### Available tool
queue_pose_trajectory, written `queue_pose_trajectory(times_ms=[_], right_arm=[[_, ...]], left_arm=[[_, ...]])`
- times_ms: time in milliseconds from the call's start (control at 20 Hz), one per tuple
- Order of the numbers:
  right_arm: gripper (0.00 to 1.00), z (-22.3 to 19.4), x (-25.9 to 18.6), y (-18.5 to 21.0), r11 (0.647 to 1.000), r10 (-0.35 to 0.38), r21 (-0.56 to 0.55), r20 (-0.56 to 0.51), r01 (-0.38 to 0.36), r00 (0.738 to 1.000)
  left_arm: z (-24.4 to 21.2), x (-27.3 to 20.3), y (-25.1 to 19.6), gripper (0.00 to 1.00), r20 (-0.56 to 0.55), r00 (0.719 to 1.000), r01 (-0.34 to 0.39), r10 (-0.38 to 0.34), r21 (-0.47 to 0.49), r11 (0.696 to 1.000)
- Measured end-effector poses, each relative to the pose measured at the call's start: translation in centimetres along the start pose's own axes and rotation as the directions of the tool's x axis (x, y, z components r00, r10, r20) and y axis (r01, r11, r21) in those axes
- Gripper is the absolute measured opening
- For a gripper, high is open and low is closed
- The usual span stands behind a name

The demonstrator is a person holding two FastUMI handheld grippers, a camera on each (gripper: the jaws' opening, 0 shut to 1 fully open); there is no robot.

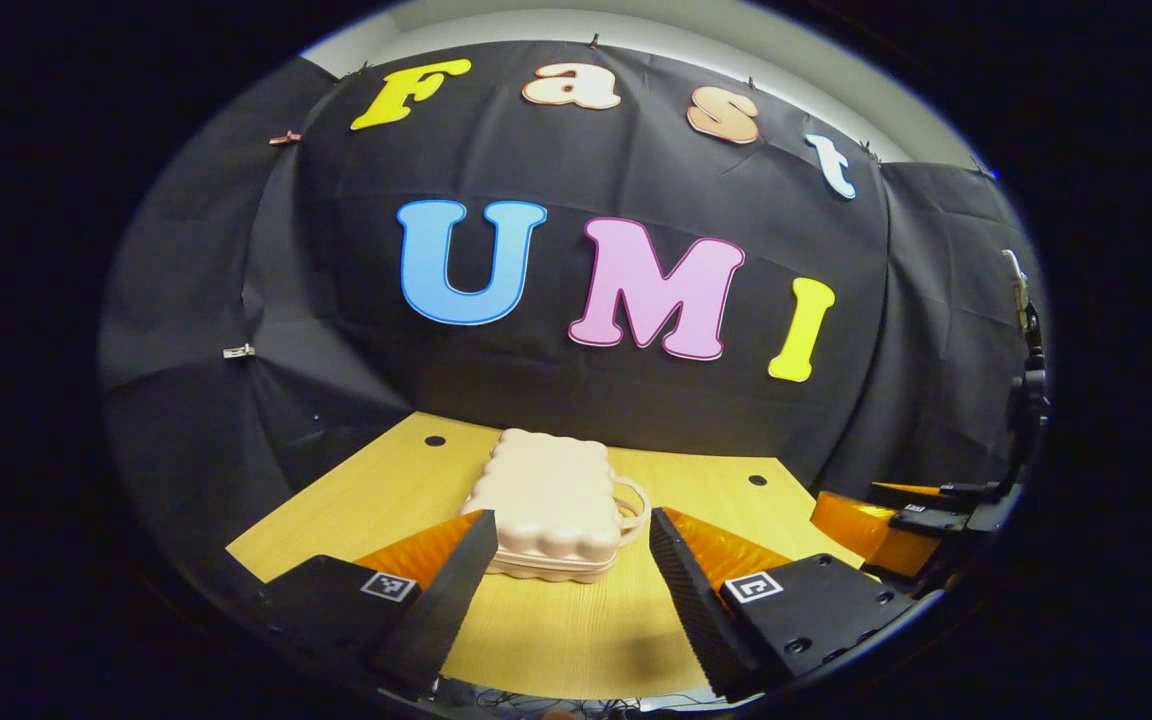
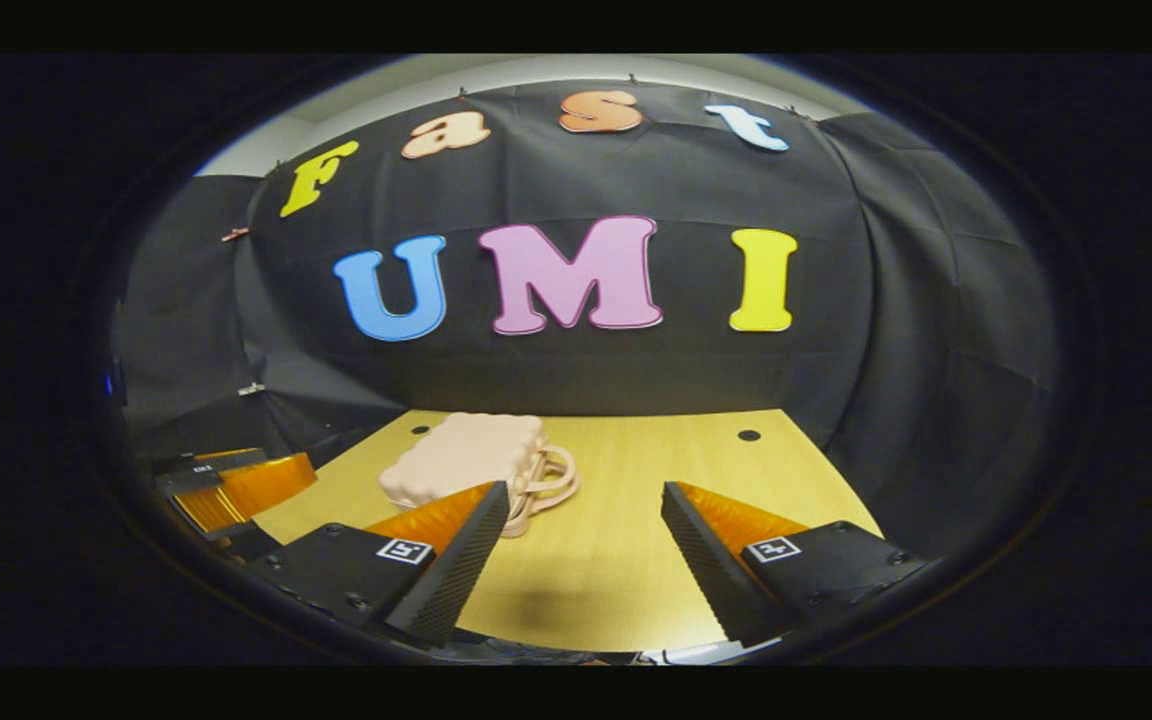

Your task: First open the suitcase, pack the skin care products into it, and then close the suitcase.

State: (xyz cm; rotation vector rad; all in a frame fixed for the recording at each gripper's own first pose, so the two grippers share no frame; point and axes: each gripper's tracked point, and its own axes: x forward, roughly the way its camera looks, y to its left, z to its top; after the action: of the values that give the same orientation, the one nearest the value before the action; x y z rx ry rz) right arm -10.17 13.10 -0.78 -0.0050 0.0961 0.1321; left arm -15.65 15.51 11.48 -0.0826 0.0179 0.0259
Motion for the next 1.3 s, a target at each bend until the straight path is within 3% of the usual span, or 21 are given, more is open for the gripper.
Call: queue_pose_trajectory(times_ms=[700,1300], right_arm=[[0.97,-0.3,-2.5,4.6,0.997,0.07,-0.038,-0.005,-0.07,0.998],[0.97,-0.5,-3.0,4.0,0.998,0.05,-0.035,-0.005,-0.051,0.999]], left_arm=[[1.6,-5.3,3.4,0.96,0.067,0.996,-0.057,0.056,0.02,0.998],[0.7,-5.6,4.0,0.96,0.05,0.996,-0.07,0.069,0.02,0.997]])
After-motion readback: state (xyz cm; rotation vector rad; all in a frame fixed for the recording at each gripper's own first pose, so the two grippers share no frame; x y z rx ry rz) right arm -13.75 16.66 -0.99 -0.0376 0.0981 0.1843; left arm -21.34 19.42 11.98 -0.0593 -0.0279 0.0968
